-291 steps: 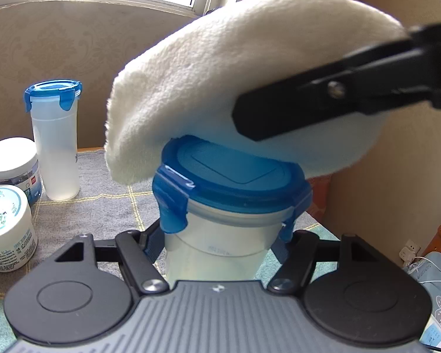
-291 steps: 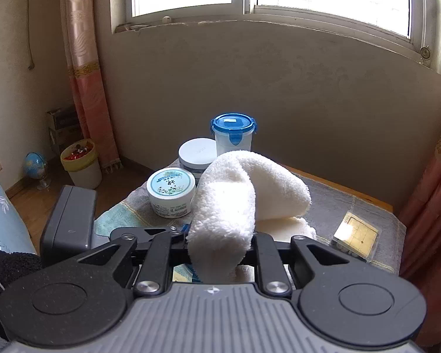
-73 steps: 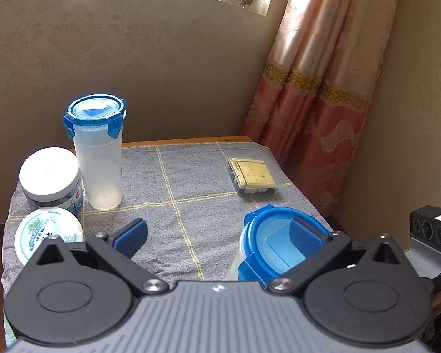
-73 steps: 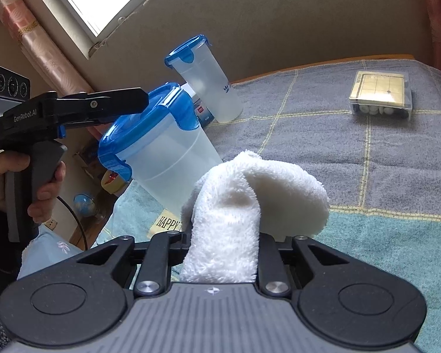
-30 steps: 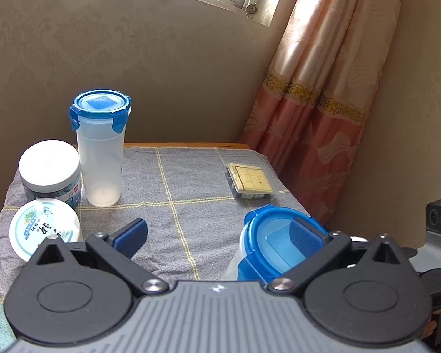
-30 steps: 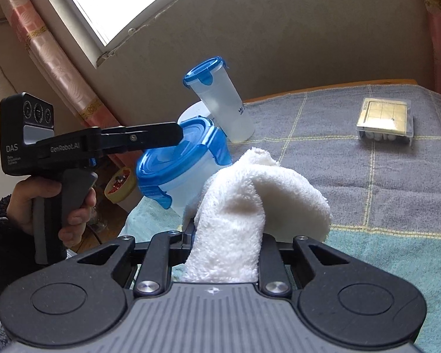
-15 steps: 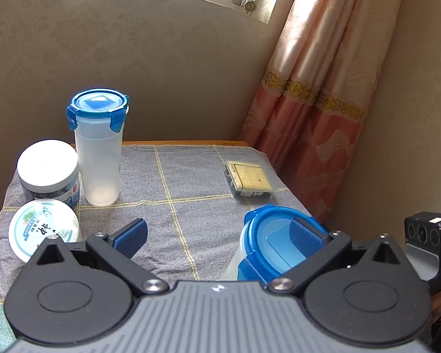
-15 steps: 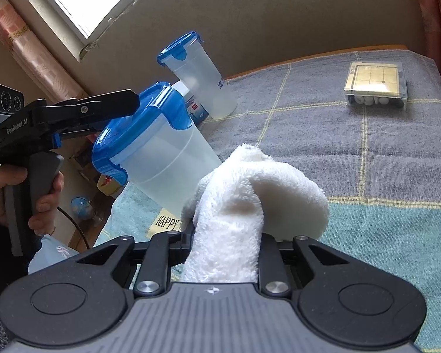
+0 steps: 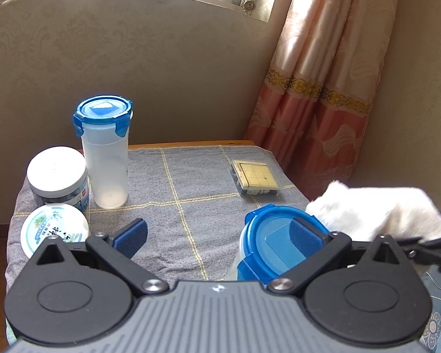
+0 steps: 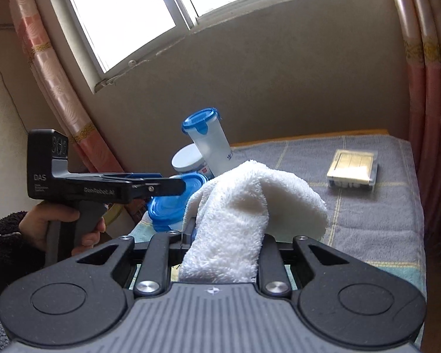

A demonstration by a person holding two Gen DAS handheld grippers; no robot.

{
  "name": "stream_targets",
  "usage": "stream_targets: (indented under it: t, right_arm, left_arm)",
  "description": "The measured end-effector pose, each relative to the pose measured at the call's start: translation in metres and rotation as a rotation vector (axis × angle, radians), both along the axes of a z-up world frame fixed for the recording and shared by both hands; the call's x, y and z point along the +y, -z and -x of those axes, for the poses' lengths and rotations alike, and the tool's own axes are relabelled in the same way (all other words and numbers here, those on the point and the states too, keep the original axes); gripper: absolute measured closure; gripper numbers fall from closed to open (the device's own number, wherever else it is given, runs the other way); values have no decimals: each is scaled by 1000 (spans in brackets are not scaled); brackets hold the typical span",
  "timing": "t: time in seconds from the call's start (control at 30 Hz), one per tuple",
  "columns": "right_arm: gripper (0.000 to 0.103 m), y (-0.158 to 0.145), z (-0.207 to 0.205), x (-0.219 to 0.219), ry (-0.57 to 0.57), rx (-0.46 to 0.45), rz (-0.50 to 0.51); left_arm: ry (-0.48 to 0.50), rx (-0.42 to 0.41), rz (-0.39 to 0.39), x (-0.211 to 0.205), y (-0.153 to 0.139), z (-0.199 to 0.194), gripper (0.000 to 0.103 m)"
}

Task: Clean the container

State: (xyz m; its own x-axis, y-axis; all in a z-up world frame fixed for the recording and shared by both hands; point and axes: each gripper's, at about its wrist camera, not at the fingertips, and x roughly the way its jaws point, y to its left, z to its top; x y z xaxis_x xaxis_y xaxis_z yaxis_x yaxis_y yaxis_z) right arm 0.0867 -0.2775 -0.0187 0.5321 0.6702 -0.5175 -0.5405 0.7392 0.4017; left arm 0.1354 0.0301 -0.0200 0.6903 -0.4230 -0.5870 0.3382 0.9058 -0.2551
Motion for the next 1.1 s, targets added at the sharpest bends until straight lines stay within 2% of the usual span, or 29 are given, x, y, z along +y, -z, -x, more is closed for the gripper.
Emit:
stream_targets:
  t: [0.17, 0.3, 0.77, 1.1]
  right_arm:
    - [79, -21, 8, 0, -13, -62, -4]
    - [79, -7, 0, 9, -45, -20, -9]
    - [78, 30, -23, 8, -53, 97, -58]
    - [78, 70, -39, 15, -69, 201, -37]
  left_arm:
    - [-9, 3, -15, -1, -2, 2, 0]
    - [-12, 7, -17, -2, -2, 0, 0]
    - [-14, 32, 9, -1, -1, -8, 0]
    - [-22, 41, 10, -2, -2, -7, 0]
